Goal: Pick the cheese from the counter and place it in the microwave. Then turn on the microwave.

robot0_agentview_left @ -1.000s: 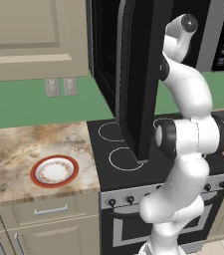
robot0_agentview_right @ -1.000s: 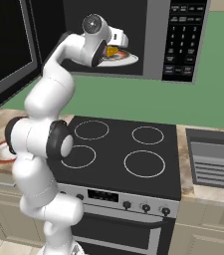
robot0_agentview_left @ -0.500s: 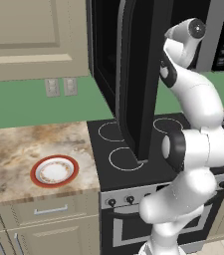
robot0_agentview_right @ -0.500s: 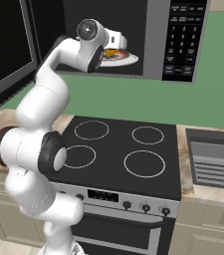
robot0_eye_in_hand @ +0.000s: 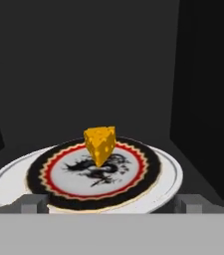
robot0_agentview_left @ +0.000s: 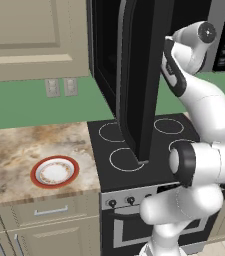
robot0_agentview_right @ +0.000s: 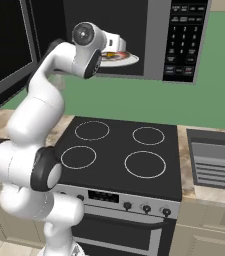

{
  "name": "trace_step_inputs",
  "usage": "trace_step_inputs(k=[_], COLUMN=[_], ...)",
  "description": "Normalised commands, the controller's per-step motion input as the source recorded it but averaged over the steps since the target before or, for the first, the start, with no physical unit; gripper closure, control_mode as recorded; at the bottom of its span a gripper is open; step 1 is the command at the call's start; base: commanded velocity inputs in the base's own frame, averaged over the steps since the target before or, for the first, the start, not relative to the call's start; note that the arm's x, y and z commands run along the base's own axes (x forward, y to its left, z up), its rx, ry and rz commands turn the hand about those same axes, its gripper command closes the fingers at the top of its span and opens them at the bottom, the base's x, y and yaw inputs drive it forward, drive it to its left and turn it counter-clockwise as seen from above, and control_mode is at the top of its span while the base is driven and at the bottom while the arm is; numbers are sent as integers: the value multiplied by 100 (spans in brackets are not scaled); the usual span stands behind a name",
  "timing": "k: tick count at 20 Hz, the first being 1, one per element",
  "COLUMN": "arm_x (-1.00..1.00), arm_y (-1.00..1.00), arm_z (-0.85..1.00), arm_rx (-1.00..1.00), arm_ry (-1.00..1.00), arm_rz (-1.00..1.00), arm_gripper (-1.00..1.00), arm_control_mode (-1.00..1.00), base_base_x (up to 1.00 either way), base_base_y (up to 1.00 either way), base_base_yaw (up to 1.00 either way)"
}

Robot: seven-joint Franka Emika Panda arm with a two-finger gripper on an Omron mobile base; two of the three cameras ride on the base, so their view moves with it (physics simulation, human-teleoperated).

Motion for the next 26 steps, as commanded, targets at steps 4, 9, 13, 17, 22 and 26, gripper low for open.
trace_step_inputs(k=[4,9,13,17,22,26], arm_x=[-46,-48,-51,-50,-47,-46], arm_y=[-2,-3,-3,-1,0,0], arm_z=[11,11,9,8,9,8], arm_rx=[0,0,0,0,0,0], arm_ry=[0,0,0,0,0,0], arm_rz=[0,0,0,1,6,12], arm_gripper=[-100,-100,-100,-100,-100,-100], arm_control_mode=[-100,-100,-100,-100,-100,-100], base_base_x=[0,0,0,0,0,0], base_base_y=[0,0,0,0,0,0], base_base_yaw=[0,0,0,0,0,0])
